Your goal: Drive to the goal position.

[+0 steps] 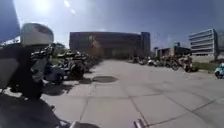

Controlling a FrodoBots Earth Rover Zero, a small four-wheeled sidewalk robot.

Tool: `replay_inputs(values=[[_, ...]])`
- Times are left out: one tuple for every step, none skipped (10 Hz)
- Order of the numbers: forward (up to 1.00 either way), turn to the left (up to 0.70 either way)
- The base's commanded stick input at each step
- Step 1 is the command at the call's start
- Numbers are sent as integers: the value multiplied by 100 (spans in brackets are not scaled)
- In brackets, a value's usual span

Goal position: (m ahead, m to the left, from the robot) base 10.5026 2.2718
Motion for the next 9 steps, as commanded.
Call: replay_inputs(values=[[0, -85], [0, -85], [0, -85], [0, -85], [0, -61], [0, -9], [0, 0], [0, 0], [85, 0]])
